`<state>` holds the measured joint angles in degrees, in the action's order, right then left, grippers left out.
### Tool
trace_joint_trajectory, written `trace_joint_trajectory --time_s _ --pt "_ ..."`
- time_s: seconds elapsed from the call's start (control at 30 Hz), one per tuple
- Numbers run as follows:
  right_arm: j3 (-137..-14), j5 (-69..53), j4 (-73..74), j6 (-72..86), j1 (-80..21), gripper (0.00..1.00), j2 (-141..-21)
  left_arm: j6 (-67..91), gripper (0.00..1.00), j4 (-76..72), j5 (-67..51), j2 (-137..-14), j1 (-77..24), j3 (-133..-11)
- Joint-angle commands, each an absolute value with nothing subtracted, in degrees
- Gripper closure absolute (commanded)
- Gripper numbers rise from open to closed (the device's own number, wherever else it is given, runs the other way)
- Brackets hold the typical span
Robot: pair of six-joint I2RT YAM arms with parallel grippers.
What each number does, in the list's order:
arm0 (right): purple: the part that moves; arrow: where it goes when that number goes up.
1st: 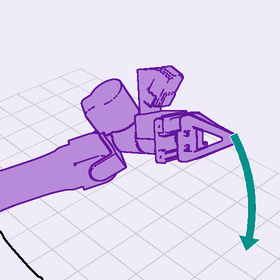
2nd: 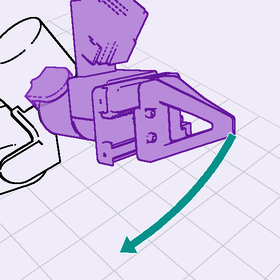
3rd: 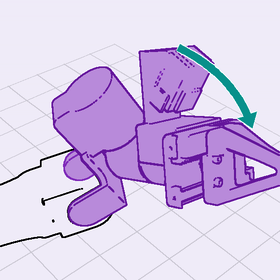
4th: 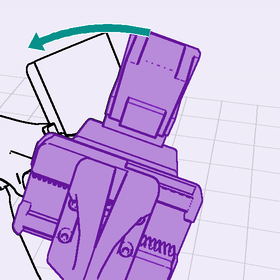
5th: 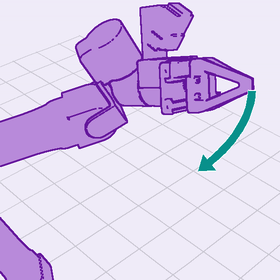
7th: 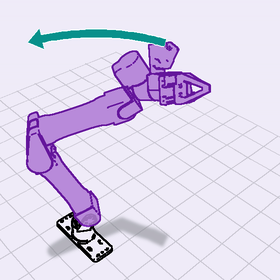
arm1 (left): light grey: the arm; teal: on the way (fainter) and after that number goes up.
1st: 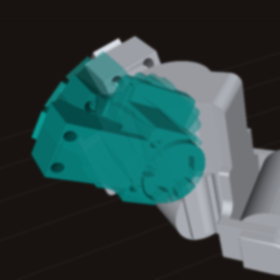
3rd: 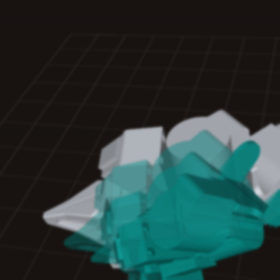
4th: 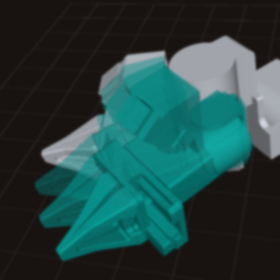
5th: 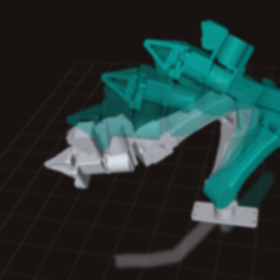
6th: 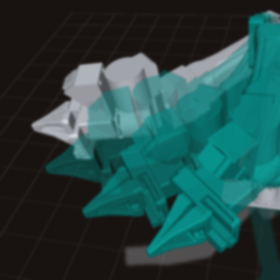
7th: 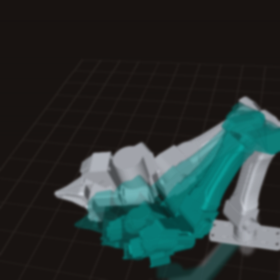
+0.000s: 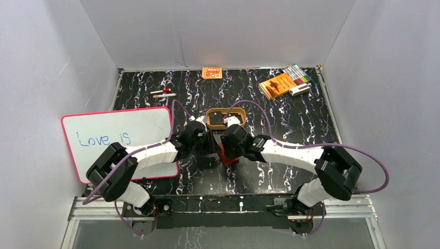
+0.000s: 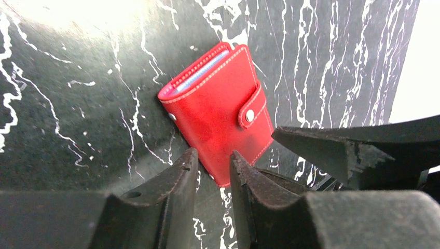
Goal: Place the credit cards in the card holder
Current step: Open the card holder at the center of the board.
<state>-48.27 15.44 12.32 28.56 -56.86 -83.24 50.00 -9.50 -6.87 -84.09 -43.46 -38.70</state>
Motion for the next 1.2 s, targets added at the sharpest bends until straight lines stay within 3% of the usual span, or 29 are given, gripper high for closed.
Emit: trace_joint_trajectory --time_s 0.0,0.43,0.97,1.17 --pt "-51.8 19.3 11.8 28.7 -57.1 0.50 -85.2 51.8 0.75 -12.7 -10.2 -85.1 -40.9 -38.5" --pt "-53.6 25.2 13.5 28.8 -57.1 0.55 -90.9 54.3 0.89 -14.9 -13.2 -89.1 -39.6 -41.0" --pt "-54.7 26.4 14.0 28.0 -58.4 0.52 -91.3 55.8 1.00 -15.7 -14.6 -94.6 -39.2 -42.2" --pt "-56.1 26.8 15.2 27.4 -58.6 0.54 -93.2 56.7 1.00 -15.9 -14.9 -96.0 -39.0 -41.6"
